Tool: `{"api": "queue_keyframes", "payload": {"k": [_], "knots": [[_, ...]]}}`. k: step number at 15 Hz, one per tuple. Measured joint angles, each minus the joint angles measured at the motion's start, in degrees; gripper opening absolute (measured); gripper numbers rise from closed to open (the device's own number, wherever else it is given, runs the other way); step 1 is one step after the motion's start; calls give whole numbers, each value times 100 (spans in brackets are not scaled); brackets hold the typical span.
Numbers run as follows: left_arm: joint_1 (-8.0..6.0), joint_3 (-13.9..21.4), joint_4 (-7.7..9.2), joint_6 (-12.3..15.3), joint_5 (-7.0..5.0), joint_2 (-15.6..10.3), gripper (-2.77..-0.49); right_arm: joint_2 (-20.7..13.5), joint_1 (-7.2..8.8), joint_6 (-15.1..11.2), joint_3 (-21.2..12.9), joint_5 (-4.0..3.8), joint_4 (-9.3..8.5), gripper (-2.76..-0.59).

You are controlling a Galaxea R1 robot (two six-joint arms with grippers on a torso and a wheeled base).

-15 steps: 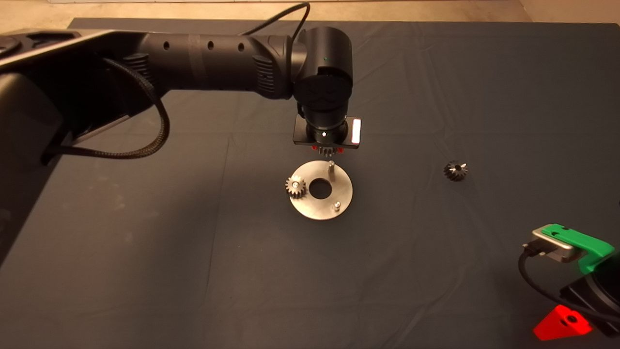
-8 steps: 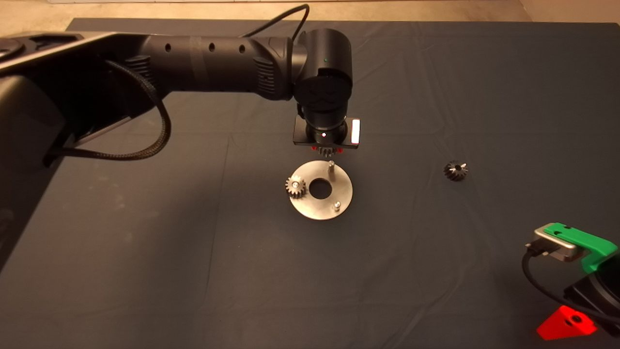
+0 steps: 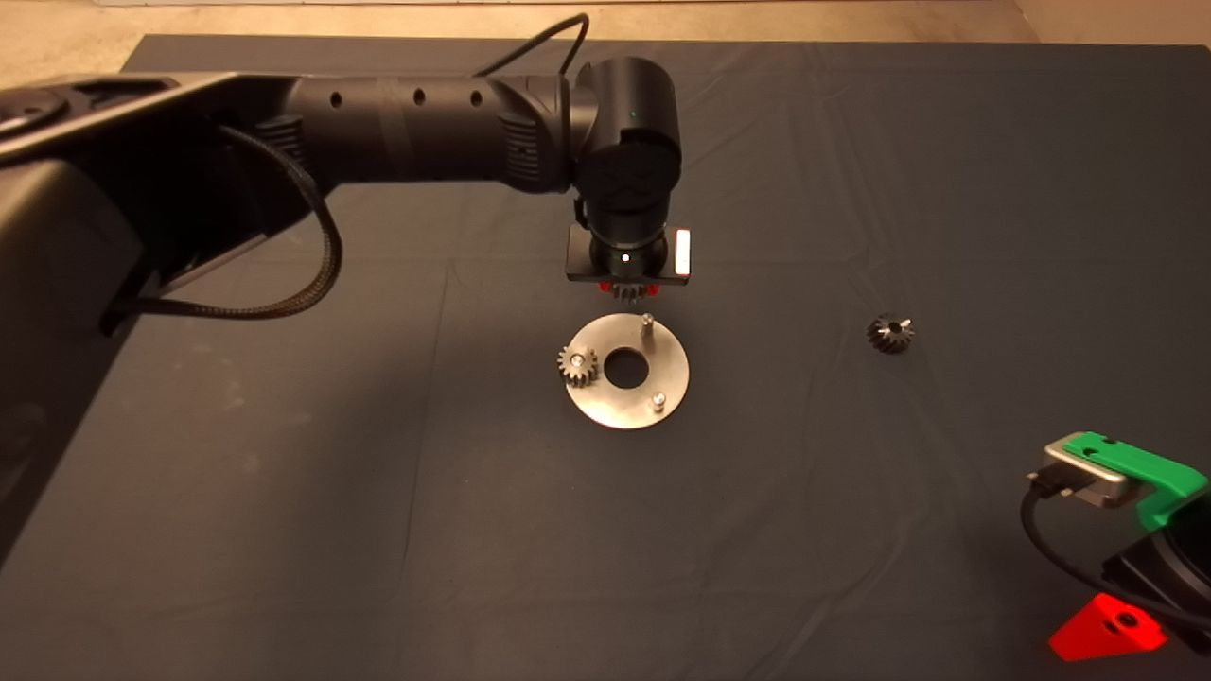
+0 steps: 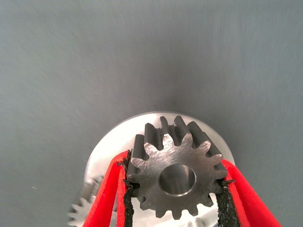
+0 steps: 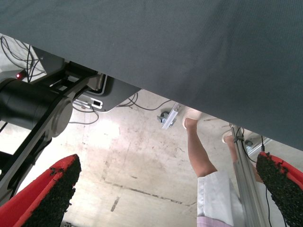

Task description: Install three planetary gears onto the carrier pins

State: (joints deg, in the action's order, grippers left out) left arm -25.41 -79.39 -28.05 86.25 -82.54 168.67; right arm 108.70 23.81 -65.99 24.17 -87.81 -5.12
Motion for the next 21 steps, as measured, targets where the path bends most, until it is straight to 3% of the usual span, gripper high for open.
{"api": "queue_keyframes", "payload": {"k": [5,11,15,18,21], "knots": [[44,-79,-4,-1,5,44,-239,0,0,2,0,5,0,-61],[49,-305,-4,-360,16,71,-239,1,0,6,0,2,0,-61],[49,-305,-3,-755,143,79,-239,1,0,11,0,2,-2,-61],[49,-313,-2,-896,210,85,-239,1,0,11,0,2,0,-61],[50,-313,124,-1130,407,85,-240,1,0,11,0,5,-2,-61]]}}
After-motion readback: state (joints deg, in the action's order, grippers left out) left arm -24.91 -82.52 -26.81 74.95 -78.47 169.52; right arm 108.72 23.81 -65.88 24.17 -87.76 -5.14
